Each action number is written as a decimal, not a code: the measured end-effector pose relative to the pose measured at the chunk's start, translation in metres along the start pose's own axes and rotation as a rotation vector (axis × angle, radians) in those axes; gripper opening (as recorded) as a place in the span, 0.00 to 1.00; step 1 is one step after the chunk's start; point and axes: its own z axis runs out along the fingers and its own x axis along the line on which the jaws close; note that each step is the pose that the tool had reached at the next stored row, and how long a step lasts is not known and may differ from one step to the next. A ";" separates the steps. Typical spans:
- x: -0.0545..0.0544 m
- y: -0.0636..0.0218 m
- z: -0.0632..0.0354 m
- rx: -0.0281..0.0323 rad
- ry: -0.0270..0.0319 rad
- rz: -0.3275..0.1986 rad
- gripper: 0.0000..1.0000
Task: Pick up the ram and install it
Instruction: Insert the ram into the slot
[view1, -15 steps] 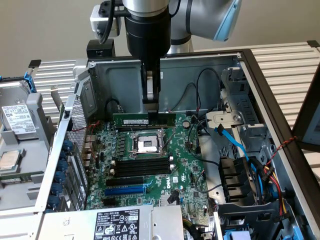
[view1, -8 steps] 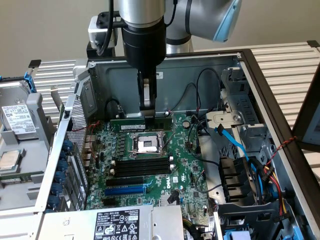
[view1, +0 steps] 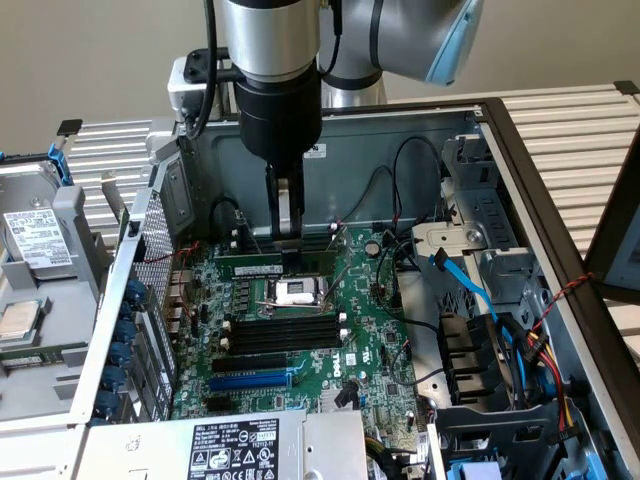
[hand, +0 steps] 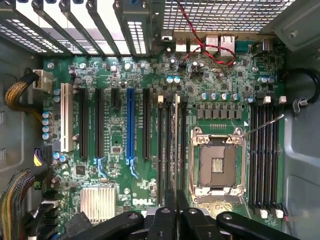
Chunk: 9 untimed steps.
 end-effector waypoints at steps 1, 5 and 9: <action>0.000 0.0012 0.0017 -0.0001 0.0001 -0.002 0.13; 0.004 0.0021 0.0094 -0.0003 -0.0002 -0.012 0.13; 0.007 0.0021 0.0165 -0.0006 -0.0003 -0.022 0.13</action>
